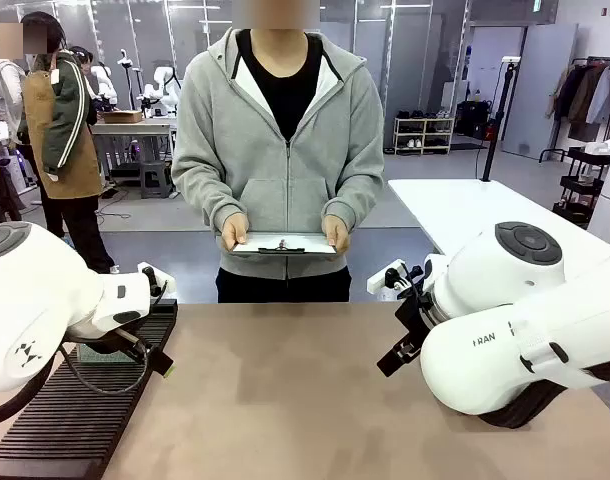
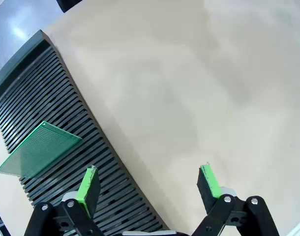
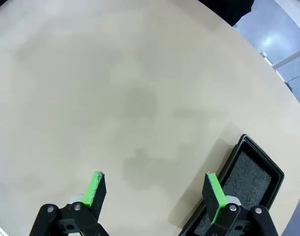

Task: Inspect the PCB.
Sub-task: Pick up the Blank PCB and present it to the human.

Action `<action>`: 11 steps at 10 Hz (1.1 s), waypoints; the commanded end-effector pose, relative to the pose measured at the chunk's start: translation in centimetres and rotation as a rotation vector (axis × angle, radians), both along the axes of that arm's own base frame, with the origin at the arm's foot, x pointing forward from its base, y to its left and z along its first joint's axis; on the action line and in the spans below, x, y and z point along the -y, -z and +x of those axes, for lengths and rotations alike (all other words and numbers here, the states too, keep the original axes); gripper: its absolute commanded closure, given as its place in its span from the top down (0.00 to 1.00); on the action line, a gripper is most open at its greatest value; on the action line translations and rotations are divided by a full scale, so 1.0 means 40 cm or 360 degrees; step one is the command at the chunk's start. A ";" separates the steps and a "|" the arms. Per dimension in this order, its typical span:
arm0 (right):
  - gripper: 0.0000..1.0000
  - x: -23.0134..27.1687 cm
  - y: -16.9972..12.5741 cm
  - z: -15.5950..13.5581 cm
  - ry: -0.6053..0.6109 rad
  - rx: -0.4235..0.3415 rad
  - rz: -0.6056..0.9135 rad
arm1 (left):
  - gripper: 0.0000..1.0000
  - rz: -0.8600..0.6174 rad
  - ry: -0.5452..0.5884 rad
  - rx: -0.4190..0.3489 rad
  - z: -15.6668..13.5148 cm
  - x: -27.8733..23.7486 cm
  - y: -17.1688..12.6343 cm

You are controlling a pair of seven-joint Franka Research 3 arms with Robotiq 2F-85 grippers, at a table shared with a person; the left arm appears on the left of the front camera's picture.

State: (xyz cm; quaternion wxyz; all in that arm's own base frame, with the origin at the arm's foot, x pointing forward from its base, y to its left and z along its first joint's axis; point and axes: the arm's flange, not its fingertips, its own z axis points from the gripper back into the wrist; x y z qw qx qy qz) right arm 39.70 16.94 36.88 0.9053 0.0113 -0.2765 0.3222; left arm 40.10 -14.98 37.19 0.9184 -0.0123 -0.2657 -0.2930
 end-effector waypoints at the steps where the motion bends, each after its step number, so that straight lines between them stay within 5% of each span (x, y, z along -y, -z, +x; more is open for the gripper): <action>1: 1.00 0.000 0.000 0.000 0.0000 0.0000 0.0000 | 1.00 0.0000 0.0001 0.0000 0.000 0.001 0.000; 11: 1.00 0.000 0.000 0.000 0.0000 0.0000 0.0000 | 1.00 0.0000 0.0001 0.0000 0.000 0.001 0.000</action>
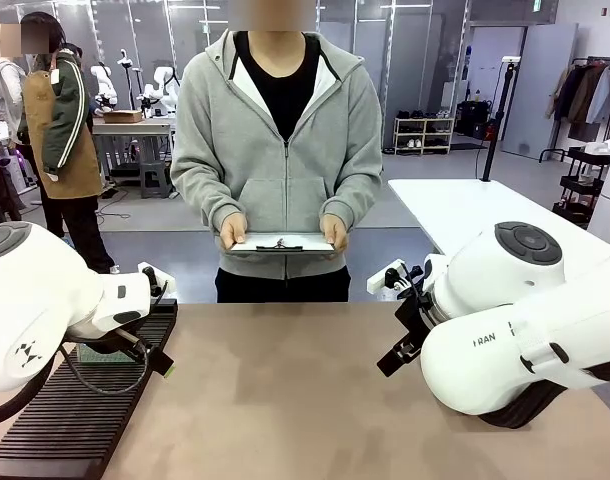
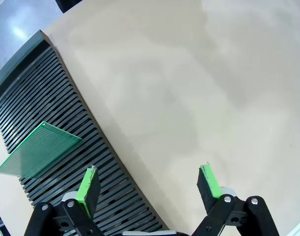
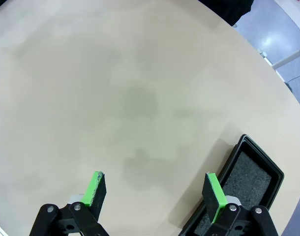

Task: Inspect the PCB.
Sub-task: Pick up the Blank PCB and present it to the human.

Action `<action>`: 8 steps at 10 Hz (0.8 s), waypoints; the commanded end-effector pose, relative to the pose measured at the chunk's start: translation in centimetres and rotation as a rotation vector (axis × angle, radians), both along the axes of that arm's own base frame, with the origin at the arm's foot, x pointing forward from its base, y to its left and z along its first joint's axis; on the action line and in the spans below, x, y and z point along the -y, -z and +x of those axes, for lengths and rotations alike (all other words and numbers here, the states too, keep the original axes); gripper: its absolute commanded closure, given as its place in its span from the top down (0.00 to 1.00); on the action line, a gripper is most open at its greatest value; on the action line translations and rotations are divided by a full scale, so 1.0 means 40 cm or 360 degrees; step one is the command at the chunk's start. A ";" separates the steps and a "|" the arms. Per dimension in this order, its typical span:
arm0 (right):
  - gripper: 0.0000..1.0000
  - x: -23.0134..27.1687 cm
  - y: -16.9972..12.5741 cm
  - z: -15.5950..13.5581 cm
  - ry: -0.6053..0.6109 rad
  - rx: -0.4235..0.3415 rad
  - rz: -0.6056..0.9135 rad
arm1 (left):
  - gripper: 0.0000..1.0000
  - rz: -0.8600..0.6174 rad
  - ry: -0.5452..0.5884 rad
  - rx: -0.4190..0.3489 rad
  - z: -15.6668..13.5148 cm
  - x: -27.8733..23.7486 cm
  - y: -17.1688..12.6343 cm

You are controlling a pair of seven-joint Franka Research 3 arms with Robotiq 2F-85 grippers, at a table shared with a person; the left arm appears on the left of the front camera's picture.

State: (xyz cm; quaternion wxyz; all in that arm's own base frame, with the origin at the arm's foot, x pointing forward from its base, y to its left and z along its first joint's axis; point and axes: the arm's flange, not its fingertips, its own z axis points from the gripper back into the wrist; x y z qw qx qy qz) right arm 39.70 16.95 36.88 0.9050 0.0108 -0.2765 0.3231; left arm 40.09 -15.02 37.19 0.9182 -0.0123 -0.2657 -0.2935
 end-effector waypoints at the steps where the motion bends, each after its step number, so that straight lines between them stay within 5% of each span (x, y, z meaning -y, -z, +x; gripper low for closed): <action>1: 1.00 0.000 0.000 0.000 0.0000 0.0000 0.0000 | 1.00 0.0000 0.0000 0.0000 0.000 0.000 0.000; 5: 1.00 0.040 -0.222 0.005 -0.0066 -0.0202 0.0334 | 1.00 -0.0223 0.0127 -0.0050 -0.040 -0.013 -0.227; 6: 1.00 0.081 -0.274 -0.002 -0.0022 -0.0253 0.0416 | 1.00 -0.0332 0.0104 -0.0161 -0.040 -0.053 -0.283; 8: 1.00 0.206 -0.363 -0.016 -0.0065 -0.0540 0.0765 | 1.00 -0.0618 0.0220 -0.0522 -0.063 -0.165 -0.373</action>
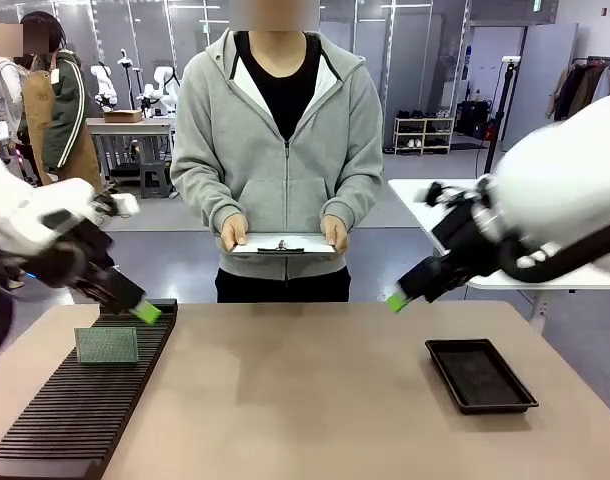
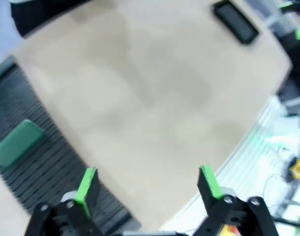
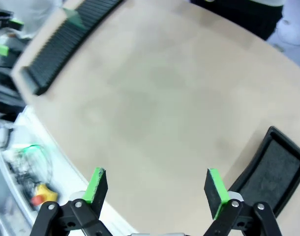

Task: Inspect the PCB.
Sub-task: Pick up the Blank PCB and present it to the human.

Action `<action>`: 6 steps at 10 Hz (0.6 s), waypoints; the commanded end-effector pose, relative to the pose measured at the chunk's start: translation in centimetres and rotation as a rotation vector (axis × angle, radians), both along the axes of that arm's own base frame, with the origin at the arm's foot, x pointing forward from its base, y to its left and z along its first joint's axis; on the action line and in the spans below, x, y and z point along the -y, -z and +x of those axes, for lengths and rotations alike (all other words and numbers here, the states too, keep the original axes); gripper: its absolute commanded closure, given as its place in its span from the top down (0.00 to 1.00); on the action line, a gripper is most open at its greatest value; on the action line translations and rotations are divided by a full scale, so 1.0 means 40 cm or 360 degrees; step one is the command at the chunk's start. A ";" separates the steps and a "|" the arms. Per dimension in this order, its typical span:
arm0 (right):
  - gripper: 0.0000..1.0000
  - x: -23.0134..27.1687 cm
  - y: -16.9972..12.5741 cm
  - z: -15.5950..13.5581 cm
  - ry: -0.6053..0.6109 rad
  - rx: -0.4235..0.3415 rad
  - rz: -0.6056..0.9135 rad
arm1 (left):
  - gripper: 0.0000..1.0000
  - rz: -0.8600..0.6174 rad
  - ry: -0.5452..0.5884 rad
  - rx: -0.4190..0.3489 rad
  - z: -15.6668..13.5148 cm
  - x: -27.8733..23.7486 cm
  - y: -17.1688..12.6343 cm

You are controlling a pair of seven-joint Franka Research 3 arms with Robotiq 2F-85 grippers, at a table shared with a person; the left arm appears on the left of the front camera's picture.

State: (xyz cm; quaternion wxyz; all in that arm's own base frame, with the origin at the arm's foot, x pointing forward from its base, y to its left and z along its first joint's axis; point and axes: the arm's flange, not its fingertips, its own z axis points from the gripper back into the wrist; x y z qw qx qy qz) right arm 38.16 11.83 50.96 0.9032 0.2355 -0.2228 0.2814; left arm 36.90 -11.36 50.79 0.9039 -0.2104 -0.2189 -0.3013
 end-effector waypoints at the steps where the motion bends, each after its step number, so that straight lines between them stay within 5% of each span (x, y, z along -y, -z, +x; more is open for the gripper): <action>1: 1.00 0.148 -0.029 0.025 -0.0004 -0.0266 0.0262 | 1.00 -0.0256 0.0080 -0.0261 0.010 -0.135 -0.058; 6: 1.00 0.480 0.008 -0.044 0.0146 -0.0363 0.0949 | 1.00 -0.0939 0.0085 -0.0318 -0.041 -0.478 -0.006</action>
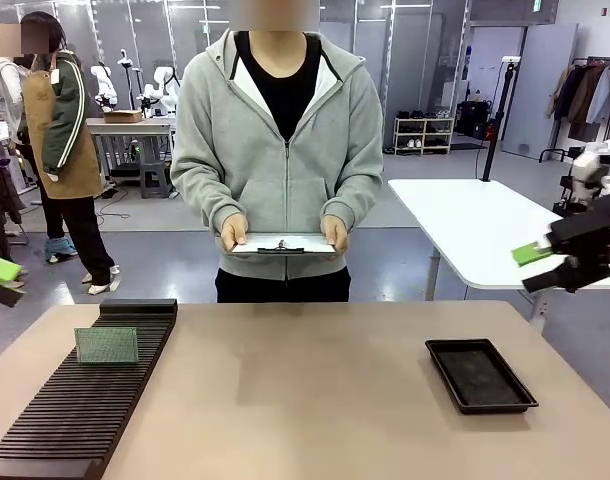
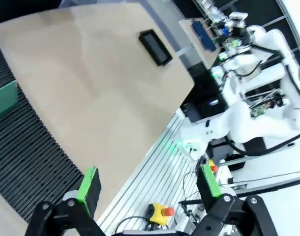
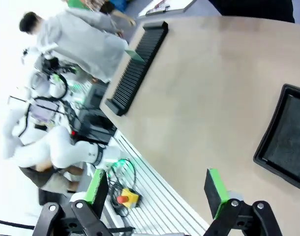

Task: Inspect the PCB.
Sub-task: Pick up the Blank PCB and present it to the human.

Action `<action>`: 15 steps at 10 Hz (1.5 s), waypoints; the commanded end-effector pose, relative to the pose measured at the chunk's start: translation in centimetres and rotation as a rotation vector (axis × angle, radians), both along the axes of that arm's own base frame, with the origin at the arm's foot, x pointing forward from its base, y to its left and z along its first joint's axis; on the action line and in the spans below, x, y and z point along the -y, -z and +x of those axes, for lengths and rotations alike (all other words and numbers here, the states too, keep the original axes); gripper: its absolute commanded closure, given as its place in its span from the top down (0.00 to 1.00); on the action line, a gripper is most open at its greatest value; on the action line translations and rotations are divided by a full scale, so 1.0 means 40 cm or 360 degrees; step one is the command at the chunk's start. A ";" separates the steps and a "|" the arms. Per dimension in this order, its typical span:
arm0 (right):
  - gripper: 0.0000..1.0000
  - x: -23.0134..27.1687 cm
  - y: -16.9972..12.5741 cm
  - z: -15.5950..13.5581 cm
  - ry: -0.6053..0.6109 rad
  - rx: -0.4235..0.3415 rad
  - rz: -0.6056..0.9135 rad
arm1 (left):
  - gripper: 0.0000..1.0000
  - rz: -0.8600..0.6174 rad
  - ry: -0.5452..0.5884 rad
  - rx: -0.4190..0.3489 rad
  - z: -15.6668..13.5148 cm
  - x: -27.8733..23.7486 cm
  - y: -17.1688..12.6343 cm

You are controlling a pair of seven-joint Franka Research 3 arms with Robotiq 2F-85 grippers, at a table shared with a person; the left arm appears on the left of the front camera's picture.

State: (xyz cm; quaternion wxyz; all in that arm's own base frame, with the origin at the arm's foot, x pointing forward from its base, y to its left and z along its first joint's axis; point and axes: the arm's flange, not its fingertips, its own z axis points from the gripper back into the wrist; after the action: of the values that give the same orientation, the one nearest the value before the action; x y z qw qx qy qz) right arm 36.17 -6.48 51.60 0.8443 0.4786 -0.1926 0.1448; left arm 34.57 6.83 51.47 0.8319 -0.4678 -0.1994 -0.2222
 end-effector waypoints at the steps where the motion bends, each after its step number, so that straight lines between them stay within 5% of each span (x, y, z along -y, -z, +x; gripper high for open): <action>1: 1.00 0.068 0.040 -0.009 0.0067 0.0003 0.0213 | 1.00 -0.0227 0.0057 0.0032 0.007 -0.072 0.030; 5: 1.00 0.150 0.074 -0.054 0.0127 -0.0015 0.0340 | 1.00 -0.0495 -0.0008 0.0070 -0.018 -0.202 0.074; 15: 1.00 0.316 0.110 -0.131 0.0384 -0.0007 0.0480 | 1.00 -0.0512 -0.0225 0.0185 -0.061 -0.300 0.066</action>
State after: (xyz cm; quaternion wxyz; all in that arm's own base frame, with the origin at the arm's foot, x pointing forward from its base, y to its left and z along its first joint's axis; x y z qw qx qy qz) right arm 30.84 -18.99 47.36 0.7808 0.5712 -0.2528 0.0061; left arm 32.23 19.27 48.38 0.7531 -0.5670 -0.2996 -0.1469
